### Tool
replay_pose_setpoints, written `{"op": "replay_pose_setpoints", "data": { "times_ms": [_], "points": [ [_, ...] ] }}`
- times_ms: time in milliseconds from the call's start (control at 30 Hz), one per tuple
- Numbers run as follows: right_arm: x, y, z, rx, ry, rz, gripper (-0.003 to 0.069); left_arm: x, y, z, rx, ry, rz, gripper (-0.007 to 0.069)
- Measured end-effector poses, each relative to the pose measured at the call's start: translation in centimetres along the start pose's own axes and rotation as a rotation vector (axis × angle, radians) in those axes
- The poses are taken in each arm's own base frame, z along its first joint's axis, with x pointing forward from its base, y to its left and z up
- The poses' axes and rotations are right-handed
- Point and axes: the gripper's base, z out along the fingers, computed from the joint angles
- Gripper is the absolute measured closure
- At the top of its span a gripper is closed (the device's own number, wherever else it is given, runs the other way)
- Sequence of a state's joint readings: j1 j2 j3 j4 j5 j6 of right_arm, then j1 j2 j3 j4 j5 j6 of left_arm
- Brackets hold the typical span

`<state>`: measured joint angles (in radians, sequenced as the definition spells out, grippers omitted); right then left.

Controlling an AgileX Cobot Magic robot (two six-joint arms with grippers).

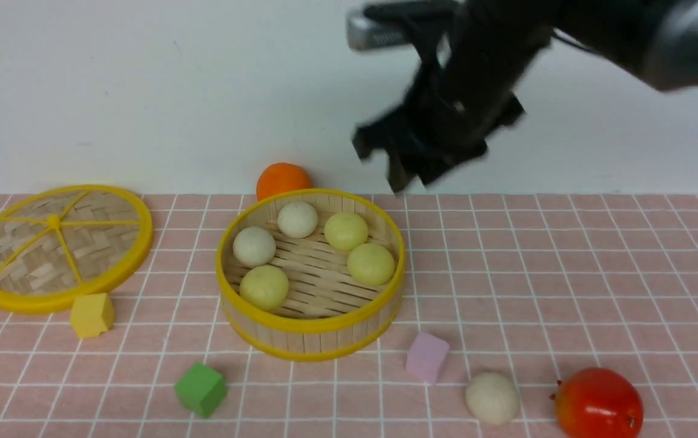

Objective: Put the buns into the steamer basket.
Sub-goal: Use the right arm to grab a steamed stuffed bun

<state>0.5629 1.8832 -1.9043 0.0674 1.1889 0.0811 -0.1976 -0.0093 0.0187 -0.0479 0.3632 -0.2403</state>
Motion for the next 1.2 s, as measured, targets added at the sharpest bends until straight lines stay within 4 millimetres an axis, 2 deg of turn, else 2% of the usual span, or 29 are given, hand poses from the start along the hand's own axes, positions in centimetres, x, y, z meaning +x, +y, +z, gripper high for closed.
{"op": "replay_pose_setpoints", "data": {
  "times_ms": [67,167,233,333,433,667,1200],
  "points": [
    [3.8,-0.7,1.8,0.011,0.100,0.052,0.0424,0.0,0.0,0.0,0.000,0.000,0.000,0.0385],
    [6.3,-1.7,2.3,0.005,0.136,0.116,0.0426,0.0,0.0,0.0,0.000,0.000,0.000,0.0385],
    [9.0,-3.3,3.3,-0.027,0.169,0.223,0.0411,0.0,0.0,0.0,0.000,0.000,0.000,0.0385],
    [11.0,-4.2,4.3,-0.072,0.177,0.301,0.0403,0.0,0.0,0.0,0.000,0.000,0.000,0.0385],
    [12.9,-4.5,6.3,-0.086,0.191,0.338,0.0400,0.0,0.0,0.0,0.000,0.000,0.000,0.0385],
    [14.2,-5.2,9.2,-0.041,0.222,0.333,0.0400,0.0,0.0,0.0,0.000,0.000,0.002,0.0385],
    [14.4,-5.9,11.5,0.001,0.232,0.303,0.0410,0.0,0.0,0.0,0.000,0.000,0.065,0.0385]
  ]
}}
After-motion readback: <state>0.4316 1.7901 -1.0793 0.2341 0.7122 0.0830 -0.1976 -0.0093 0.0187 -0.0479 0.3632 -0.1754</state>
